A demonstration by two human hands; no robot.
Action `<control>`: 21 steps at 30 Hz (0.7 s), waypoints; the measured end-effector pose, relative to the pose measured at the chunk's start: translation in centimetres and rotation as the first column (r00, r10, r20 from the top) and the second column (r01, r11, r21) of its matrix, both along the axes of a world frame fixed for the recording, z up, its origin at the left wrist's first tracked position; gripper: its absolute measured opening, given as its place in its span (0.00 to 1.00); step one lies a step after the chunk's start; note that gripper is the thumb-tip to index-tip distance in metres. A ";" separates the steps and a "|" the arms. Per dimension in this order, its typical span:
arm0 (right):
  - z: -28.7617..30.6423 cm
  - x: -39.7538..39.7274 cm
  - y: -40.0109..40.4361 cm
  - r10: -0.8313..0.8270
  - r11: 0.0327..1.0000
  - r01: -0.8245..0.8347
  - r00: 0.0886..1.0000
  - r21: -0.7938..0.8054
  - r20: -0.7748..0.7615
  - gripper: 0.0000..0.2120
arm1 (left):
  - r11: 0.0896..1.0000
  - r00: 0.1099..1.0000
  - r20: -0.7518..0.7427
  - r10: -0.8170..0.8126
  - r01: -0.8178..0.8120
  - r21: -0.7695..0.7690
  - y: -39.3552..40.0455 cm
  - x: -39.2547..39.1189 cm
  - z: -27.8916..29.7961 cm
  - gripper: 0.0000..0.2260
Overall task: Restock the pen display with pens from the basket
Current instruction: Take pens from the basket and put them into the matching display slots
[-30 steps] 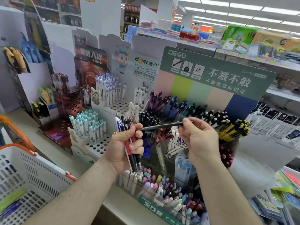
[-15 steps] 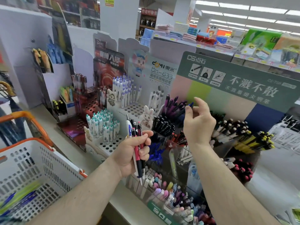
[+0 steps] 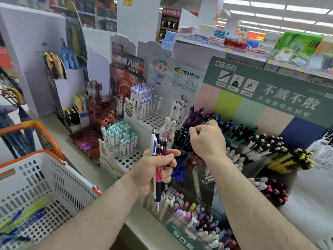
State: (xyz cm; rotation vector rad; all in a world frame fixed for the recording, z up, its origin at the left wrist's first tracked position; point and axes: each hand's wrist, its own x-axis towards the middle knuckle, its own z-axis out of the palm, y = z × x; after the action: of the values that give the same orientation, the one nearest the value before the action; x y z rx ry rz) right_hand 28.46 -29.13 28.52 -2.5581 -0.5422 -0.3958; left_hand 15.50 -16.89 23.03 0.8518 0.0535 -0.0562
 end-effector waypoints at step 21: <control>1.9 -8.4 -7.1 0.231 0.650 0.012 0.949 0.760 -0.213 0.05 | 0.951 0.998 0.042 -0.042 0.027 0.308 -4.3 0.3 1.1 0.08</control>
State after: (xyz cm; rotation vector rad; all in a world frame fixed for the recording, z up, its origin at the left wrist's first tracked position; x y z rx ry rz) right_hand 20.05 -36.27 30.40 -1.7013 -0.3169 -0.1355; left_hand 15.78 -21.21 24.13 1.1665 0.0015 -0.0614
